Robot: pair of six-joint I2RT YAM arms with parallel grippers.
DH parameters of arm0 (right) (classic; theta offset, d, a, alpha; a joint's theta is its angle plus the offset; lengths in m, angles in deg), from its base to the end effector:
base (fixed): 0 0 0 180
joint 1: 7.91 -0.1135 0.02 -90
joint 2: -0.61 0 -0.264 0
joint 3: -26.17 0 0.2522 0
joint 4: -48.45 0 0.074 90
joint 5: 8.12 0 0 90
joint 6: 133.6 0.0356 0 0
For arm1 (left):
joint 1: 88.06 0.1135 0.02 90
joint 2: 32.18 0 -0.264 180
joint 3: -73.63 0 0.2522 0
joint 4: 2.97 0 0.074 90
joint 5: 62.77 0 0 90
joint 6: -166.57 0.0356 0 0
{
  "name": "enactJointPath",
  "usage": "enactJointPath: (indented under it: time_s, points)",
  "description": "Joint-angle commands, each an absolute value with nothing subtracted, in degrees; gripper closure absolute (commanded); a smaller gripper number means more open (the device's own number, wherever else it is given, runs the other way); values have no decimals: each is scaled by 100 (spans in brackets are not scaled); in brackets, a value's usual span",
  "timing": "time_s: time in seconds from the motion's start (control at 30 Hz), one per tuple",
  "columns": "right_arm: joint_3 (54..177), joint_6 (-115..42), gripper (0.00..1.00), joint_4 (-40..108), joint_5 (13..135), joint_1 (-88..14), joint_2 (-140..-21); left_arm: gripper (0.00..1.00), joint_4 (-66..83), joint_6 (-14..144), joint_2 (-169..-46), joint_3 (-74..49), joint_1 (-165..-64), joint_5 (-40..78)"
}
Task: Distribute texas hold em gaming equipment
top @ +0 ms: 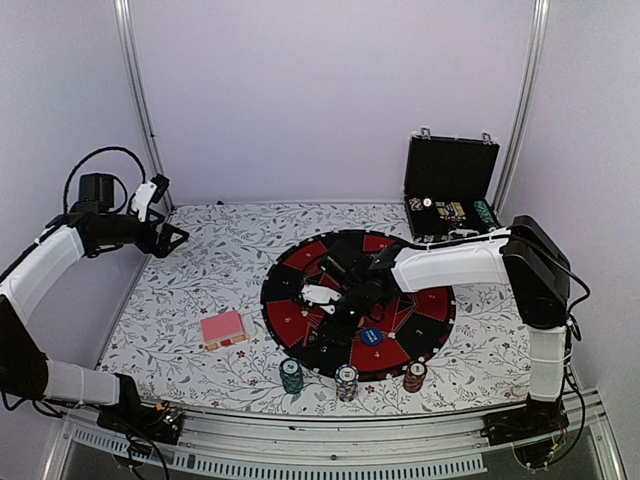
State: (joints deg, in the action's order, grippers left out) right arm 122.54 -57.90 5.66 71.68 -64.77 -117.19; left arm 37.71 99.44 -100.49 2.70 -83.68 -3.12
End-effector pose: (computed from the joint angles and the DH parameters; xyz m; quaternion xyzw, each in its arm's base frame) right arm 0.2272 0.3596 0.1567 -0.5811 0.7781 0.1614 0.1756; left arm 0.2574 0.0017 0.3058 0.2525 0.8380 -0.1292 0.4662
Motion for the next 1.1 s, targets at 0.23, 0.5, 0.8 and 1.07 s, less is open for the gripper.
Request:
enactJointPath:
  time_s: [0.23,0.5,0.8,1.07]
  points:
    - [12405,-5928,45,461,7067,-6513,-11947,0,4052,9933,-9972,-51,-8407,-309]
    - [12527,-5967,48,506,7322,-6592,-12222,0,4104,9942,-10029,-154,-8410,-337]
    - [13175,-5891,64,831,7531,-6594,-12558,0,4114,9955,-10047,-156,-8405,-319]
    - [13742,-5795,71,1150,7651,-6555,-12978,0,4123,9987,-10056,-148,-8409,-296]
